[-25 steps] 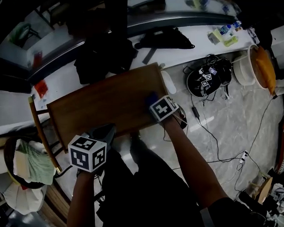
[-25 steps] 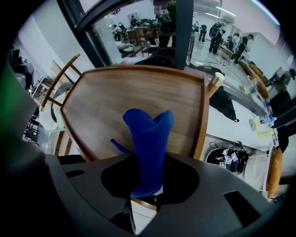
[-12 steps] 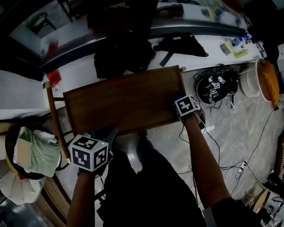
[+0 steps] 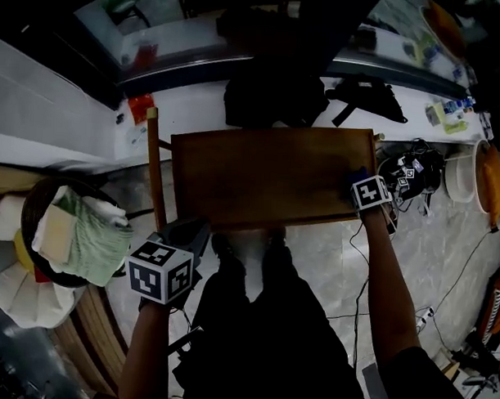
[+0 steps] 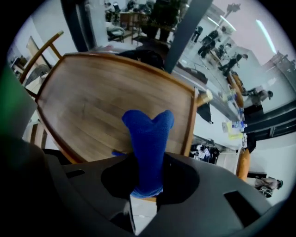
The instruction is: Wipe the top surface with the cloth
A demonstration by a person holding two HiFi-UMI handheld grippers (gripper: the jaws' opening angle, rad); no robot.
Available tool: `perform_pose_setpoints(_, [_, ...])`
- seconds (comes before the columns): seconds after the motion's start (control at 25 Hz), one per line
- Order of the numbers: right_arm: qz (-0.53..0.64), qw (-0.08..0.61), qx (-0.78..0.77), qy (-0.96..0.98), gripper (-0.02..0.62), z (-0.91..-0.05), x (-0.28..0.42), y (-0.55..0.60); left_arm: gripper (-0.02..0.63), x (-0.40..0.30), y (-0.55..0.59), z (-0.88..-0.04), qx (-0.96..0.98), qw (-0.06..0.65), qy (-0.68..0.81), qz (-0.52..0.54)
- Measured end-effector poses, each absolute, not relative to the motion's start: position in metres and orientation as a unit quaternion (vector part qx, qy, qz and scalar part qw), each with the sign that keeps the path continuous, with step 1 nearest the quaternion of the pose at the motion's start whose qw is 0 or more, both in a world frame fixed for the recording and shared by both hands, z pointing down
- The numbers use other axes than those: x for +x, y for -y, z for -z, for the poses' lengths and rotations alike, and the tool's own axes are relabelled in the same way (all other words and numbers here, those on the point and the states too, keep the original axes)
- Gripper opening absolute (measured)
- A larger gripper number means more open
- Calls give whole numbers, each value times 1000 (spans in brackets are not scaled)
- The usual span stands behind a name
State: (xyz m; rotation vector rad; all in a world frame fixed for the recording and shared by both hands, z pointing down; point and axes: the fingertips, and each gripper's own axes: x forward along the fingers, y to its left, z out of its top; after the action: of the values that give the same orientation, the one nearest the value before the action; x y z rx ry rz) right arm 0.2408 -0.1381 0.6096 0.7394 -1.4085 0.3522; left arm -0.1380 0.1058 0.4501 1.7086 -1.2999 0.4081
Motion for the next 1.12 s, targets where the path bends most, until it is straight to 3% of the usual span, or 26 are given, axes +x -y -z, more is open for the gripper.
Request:
perform_pose_setpoints(0.16, [-147,595,268,744,101,-594,101,88,11,-182,-143,-457,673,468,551,-157])
perform_pose_setpoints(0.32, [-213,484,138,837,101,-588,-58,-17,11,-213,-174,-459,658,473,566,-149])
perform_pose_setpoints(0.52, [-298,449,15,842,101,-607,-188,-133,11,-243,-199,-456,644,472,584,-145])
perform_pose_setpoints(0.64, [-290,462,-10,838,101,-627,-222,-166,11,-254,-216,-463,637,477,588,-147])
perform_pose_setpoints(0.88, [-246,507,-14,826,101,-647,-224,-170,11,-250,-230,-478,627,497,582,-148])
perform_pose_setpoints(1.12, [-234,533,-16,813,101,-652,-185,-154,11,-220,-197,-474,646,491,562,-159])
